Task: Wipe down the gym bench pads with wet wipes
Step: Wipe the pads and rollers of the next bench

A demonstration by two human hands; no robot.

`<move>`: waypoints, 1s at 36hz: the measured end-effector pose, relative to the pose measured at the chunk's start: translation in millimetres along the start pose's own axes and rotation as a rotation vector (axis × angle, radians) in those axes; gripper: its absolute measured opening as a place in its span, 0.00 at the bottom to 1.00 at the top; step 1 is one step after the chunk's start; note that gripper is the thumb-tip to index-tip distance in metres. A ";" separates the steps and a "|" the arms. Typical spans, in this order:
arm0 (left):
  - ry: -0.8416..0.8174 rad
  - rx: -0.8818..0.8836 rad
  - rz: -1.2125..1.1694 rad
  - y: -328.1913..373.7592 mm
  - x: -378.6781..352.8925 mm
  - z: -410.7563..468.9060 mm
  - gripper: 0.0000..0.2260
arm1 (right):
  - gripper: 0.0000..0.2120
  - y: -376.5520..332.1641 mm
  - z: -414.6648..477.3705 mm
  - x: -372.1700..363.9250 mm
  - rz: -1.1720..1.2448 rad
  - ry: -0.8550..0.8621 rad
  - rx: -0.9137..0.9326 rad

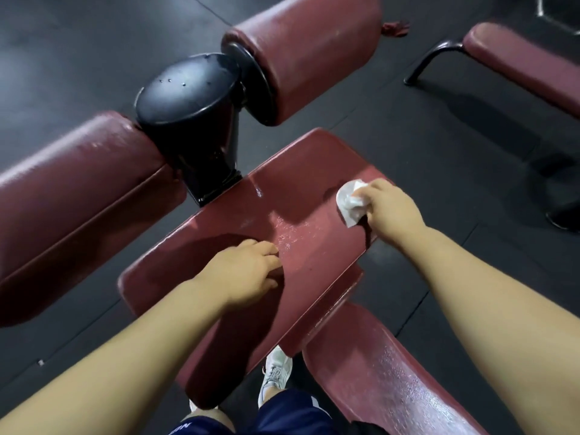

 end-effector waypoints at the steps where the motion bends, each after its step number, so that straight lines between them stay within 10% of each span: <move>1: -0.014 0.002 0.010 1.1 -0.2 -4.0 0.19 | 0.15 -1.7 -5.3 -0.1 -0.022 -0.031 -0.001; 18: 0.021 -0.013 0.094 4.1 11.3 -124.7 0.18 | 0.06 -108.6 -117.1 38.8 -0.269 -0.374 -0.005; 36: 0.448 0.007 0.153 -32.2 49.0 -294.8 0.15 | 0.10 -263.6 -206.1 67.5 0.220 0.219 0.195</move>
Point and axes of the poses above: each hand's wrist, its own z-axis towards the middle knuckle, its own x-axis out of the back of the hand, y = z × x, the point moved 3 cm from there along z, towards the middle knuckle, and after that the axes turned 12 degrees about -x, right-handed, at the moved point
